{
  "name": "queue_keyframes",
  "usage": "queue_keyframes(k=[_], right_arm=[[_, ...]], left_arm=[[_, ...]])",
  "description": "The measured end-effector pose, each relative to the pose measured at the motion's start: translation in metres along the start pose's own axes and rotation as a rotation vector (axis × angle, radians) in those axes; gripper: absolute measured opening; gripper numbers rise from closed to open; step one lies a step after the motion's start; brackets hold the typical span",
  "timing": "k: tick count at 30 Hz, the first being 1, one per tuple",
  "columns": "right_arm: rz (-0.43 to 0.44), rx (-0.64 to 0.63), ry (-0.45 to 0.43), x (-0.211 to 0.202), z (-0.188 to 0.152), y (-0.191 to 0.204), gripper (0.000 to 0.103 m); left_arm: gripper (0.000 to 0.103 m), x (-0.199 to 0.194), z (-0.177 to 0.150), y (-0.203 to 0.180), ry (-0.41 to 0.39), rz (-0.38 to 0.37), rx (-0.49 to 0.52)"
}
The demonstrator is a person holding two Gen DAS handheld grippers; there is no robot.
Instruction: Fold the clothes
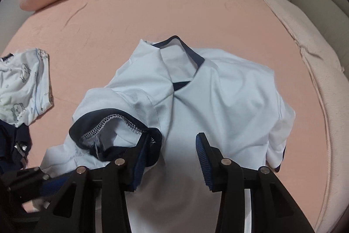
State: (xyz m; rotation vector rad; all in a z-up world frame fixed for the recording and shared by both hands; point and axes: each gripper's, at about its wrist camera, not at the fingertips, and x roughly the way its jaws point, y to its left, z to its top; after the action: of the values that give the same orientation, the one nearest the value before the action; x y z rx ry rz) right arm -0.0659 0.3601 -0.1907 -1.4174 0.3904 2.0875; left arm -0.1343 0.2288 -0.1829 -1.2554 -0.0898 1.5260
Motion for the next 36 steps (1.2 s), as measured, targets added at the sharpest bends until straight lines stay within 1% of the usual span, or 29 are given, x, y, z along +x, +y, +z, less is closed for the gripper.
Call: queue_keyframes(k=[3, 5, 8, 10, 12, 14, 16, 17, 18, 19, 20, 21, 23, 25, 27, 29, 33, 35, 36], right_arm=[[0.015, 0.004, -0.006, -0.003, -0.006, -0.009, 0.043], [0.025, 0.008, -0.018, -0.006, -0.011, -0.015, 0.043], [0.020, 0.012, -0.018, -0.011, -0.008, -0.009, 0.043], [0.011, 0.004, -0.005, -0.009, -0.012, -0.012, 0.043], [0.026, 0.010, -0.002, -0.008, -0.015, -0.015, 0.043], [0.055, 0.031, -0.007, -0.010, -0.020, -0.019, 0.043], [0.075, 0.039, -0.012, -0.013, -0.024, -0.019, 0.043], [0.083, 0.039, -0.014, -0.013, -0.024, -0.020, 0.043], [0.092, 0.043, -0.015, -0.014, -0.025, -0.020, 0.043], [0.100, 0.047, -0.017, -0.015, -0.025, -0.021, 0.043], [0.109, 0.051, -0.018, -0.016, -0.025, -0.022, 0.043], [0.133, 0.065, -0.021, -0.018, -0.025, -0.023, 0.043], [0.185, 0.098, -0.026, -0.022, -0.022, -0.028, 0.043], [0.215, 0.120, -0.032, -0.025, -0.020, -0.031, 0.043], [0.205, 0.123, -0.019, -0.022, -0.016, -0.032, 0.043], [0.172, 0.115, -0.002, -0.011, -0.013, -0.035, 0.043], [0.171, 0.105, -0.019, -0.016, -0.012, -0.035, 0.043], [0.170, 0.081, -0.010, -0.015, -0.012, -0.033, 0.043], [0.168, 0.073, -0.011, -0.014, -0.011, -0.031, 0.043]], left_arm=[[0.011, 0.001, 0.006, 0.009, 0.024, 0.022, -0.041], [0.011, -0.003, 0.006, 0.016, 0.037, 0.005, -0.079], [0.011, -0.004, 0.009, 0.021, 0.042, -0.005, -0.147], [0.011, -0.004, 0.013, 0.019, 0.059, 0.018, -0.164], [0.011, -0.009, 0.018, 0.013, 0.055, 0.022, -0.144], [0.012, -0.012, 0.022, 0.003, 0.052, 0.043, -0.093], [0.017, -0.014, 0.027, -0.010, 0.047, 0.112, -0.011], [0.026, -0.013, 0.029, -0.017, 0.043, 0.151, 0.033], [0.044, -0.010, 0.031, -0.019, 0.051, 0.160, 0.049], [0.056, -0.007, 0.032, -0.019, 0.063, 0.156, 0.055], [0.077, -0.004, 0.034, -0.020, 0.076, 0.152, 0.060], [0.080, 0.001, 0.036, -0.019, 0.089, 0.139, 0.051], [0.080, 0.011, 0.040, -0.016, 0.104, 0.125, 0.019], [0.080, 0.019, 0.044, -0.014, 0.110, 0.144, 0.001], [0.080, 0.025, 0.048, -0.011, 0.121, 0.158, -0.009], [0.080, 0.031, 0.051, -0.007, 0.142, 0.182, -0.032], [0.080, 0.038, 0.050, -0.002, 0.181, 0.243, -0.019], [0.080, 0.038, 0.046, 0.000, 0.187, 0.226, -0.012], [0.080, 0.038, 0.045, 0.000, 0.186, 0.239, -0.007]])
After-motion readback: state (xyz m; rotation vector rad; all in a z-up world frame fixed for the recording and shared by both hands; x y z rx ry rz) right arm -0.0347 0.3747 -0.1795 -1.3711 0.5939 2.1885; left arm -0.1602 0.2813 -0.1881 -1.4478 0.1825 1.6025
